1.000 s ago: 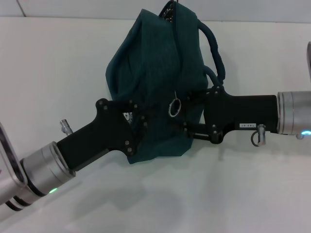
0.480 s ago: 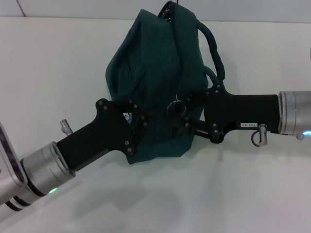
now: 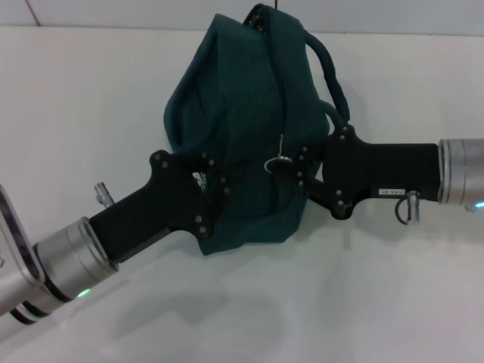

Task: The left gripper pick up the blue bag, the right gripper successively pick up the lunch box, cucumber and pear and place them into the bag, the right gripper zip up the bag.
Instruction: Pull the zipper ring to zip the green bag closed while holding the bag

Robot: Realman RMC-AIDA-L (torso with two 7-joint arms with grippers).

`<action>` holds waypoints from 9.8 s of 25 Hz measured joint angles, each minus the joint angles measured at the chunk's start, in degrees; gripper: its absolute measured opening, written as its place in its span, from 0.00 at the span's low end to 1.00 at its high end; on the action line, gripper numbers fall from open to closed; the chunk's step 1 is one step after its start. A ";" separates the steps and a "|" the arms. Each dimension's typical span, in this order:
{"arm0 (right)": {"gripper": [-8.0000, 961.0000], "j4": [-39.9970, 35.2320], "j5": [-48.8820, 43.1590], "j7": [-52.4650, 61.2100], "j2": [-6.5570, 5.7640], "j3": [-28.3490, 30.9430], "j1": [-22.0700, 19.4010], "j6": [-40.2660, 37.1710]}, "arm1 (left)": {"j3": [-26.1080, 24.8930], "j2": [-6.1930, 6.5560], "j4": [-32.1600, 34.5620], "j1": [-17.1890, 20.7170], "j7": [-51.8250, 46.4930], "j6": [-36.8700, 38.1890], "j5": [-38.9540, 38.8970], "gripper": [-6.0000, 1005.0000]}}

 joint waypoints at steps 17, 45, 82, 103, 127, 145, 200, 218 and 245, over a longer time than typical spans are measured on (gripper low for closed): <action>0.02 -0.80 10.52 -12.80 -0.06 0.18 -3.23 0.29 | -0.44 0.23 0.01 -0.01 0.10 -0.73 -0.34 0.06; 0.02 -0.48 30.48 -38.27 0.37 -6.12 -7.78 -1.73 | -1.07 0.38 0.44 2.08 0.57 4.16 2.77 0.06; 0.02 0.59 36.90 -49.41 0.38 -12.99 -9.32 -2.03 | -1.24 0.13 -0.26 -0.43 -12.53 2.95 -5.05 0.69; 0.02 5.09 39.69 -42.07 0.13 -13.26 -6.83 -2.07 | -0.85 0.24 -0.70 -0.18 -5.76 2.38 -4.44 0.07; 0.02 8.33 39.37 -26.19 -0.98 -6.22 -6.93 -3.23 | -0.90 0.44 -0.43 0.54 -0.69 2.09 -3.08 0.07; 0.02 14.21 39.45 -23.71 -1.52 -1.95 -6.81 -2.37 | -1.24 0.61 0.00 1.98 1.14 2.20 -6.21 0.07; 0.48 14.98 34.86 -34.27 -0.31 -0.63 -6.81 8.70 | -0.80 0.35 -0.21 -1.06 2.38 0.04 -5.71 0.06; 0.42 14.68 35.54 -37.38 0.20 -4.49 -4.41 8.16 | -0.86 0.35 -0.03 -1.68 2.38 -0.71 -6.07 0.06; 0.01 16.23 42.79 -38.23 -0.09 -4.35 -5.85 14.79 | -1.16 0.35 0.00 -1.95 1.91 -0.46 -6.22 0.06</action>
